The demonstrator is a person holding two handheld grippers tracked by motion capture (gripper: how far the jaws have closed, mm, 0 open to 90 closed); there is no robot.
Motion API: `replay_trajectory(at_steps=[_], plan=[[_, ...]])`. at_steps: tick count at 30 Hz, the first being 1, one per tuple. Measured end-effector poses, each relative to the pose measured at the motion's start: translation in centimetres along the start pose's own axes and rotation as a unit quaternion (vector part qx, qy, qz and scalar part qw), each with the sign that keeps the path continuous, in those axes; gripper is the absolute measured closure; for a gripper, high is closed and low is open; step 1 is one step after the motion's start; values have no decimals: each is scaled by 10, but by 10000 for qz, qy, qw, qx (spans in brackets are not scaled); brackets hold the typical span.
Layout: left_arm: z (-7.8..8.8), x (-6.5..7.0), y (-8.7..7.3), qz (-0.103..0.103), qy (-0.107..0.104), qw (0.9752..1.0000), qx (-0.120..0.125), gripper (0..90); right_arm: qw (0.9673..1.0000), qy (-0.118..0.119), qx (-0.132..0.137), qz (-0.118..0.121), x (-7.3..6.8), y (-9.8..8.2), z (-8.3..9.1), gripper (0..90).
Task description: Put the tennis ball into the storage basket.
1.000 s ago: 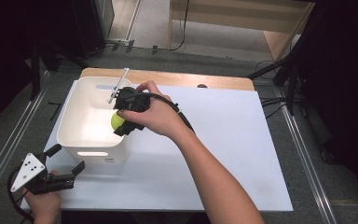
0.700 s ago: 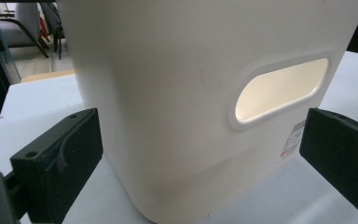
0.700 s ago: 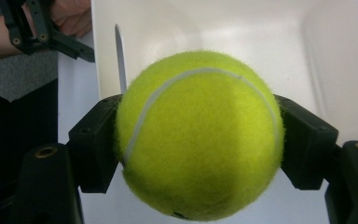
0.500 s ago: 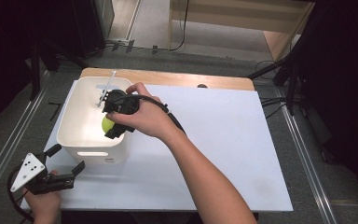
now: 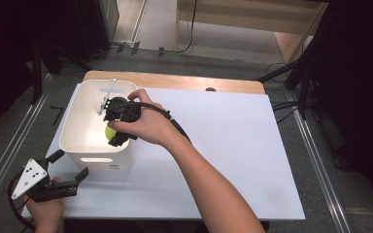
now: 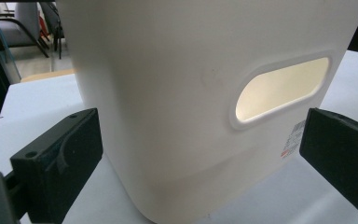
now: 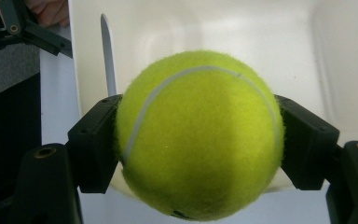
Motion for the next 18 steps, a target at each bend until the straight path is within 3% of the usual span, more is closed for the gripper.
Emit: replay_trajectory(at_steps=[9,13,15,18], plan=[[0,-1,0,-15,-3,10000,-19,0,9999,-103,-72,25,-1,-4,1,101],[0,0,0,-5,3,10000,-14,0,9999,-126,70,-14,-3,-7,6,75],[0,0,0,5,1,10000,0,0,9998,-114,102,-85,-3,-10,8,0],[0,0,0,-2,1,10000,-7,0,9996,-103,229,-124,-3,-16,12,0]])
Point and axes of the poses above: each handheld gripper's, and its own axes: z roughly backward along the jaws, y roughly out of its top, x roughly to its right, the point moved 10 cm from there along -z, roughly forward along the jaws, and after that the axes turned 10 degrees about y, right-handed, at the moved point
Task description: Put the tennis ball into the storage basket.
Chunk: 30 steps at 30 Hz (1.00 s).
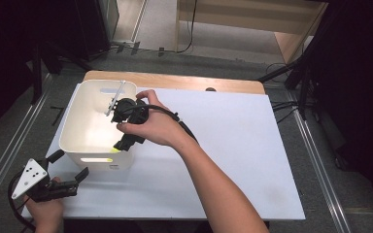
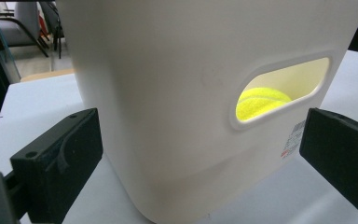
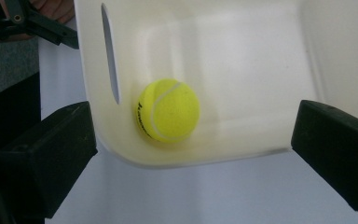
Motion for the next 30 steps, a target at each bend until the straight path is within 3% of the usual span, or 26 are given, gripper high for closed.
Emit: replay_trajectory(at_steps=[11,30], plan=[[0,0,0,-21,3,10000,-17,0,9997,-122,181,-139,3,-27,14,0],[0,1,-1,-47,1,10000,-30,0,9987,-309,347,-226,3,-61,15,0]])
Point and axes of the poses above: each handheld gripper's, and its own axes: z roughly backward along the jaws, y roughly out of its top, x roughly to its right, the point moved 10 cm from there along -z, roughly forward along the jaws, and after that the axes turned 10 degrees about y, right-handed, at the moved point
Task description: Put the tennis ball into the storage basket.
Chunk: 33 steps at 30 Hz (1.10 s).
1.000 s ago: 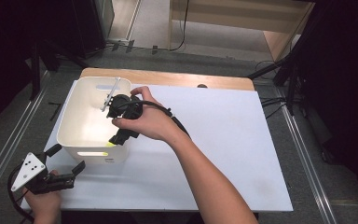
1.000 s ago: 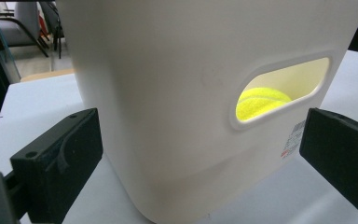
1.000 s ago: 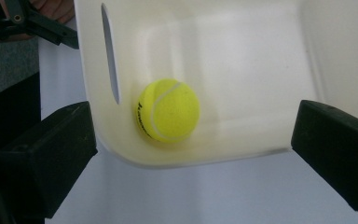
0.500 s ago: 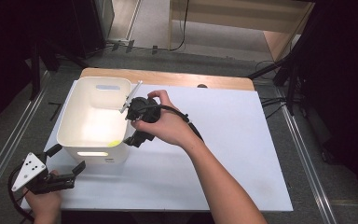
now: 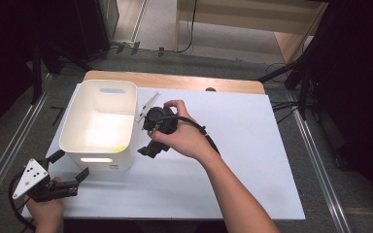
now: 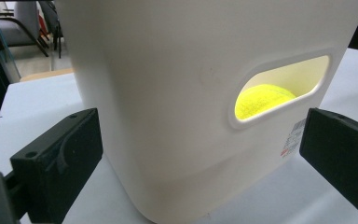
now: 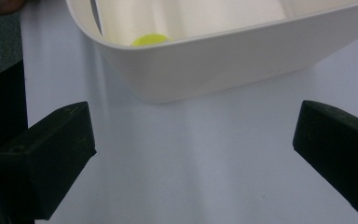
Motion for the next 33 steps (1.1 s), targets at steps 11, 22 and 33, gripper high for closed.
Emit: replay_trajectory(at_steps=[11,22,33], plan=[[0,0,0,-24,5,10000,-12,0,9999,-50,115,-117,1,-21,6,0],[0,0,-1,-41,5,10000,-18,0,9993,-141,284,-197,2,-38,14,0],[0,1,-1,-49,3,10000,-17,0,9980,-236,485,-321,4,-60,20,0]])
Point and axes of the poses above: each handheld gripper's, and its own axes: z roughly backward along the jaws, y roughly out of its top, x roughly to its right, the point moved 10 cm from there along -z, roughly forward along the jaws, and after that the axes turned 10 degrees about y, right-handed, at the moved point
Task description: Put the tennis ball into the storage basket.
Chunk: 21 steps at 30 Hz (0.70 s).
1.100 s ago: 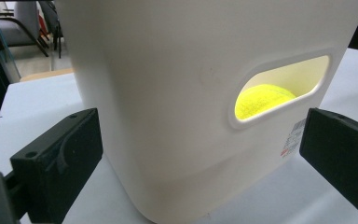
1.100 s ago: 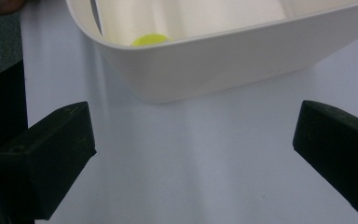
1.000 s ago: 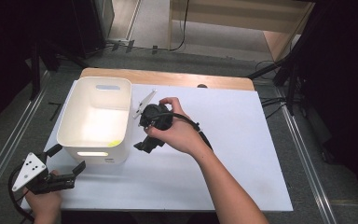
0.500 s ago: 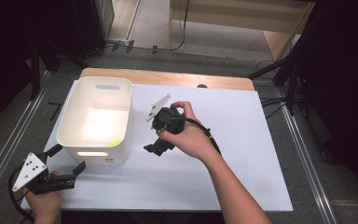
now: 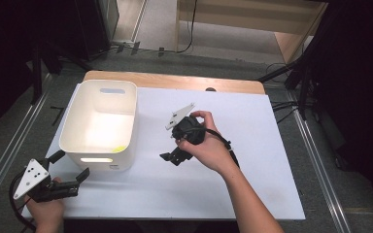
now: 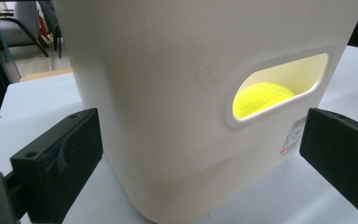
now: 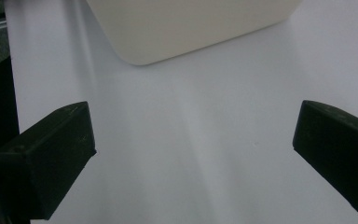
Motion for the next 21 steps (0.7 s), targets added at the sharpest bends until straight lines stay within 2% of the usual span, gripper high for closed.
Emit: replay_trajectory(at_steps=[17,21], plan=[[0,0,0,-24,3,10000,-20,0,9992,-136,269,-257,3,-35,9,0],[0,0,0,-7,2,10000,-11,0,9985,-104,425,-315,1,-39,14,0]])
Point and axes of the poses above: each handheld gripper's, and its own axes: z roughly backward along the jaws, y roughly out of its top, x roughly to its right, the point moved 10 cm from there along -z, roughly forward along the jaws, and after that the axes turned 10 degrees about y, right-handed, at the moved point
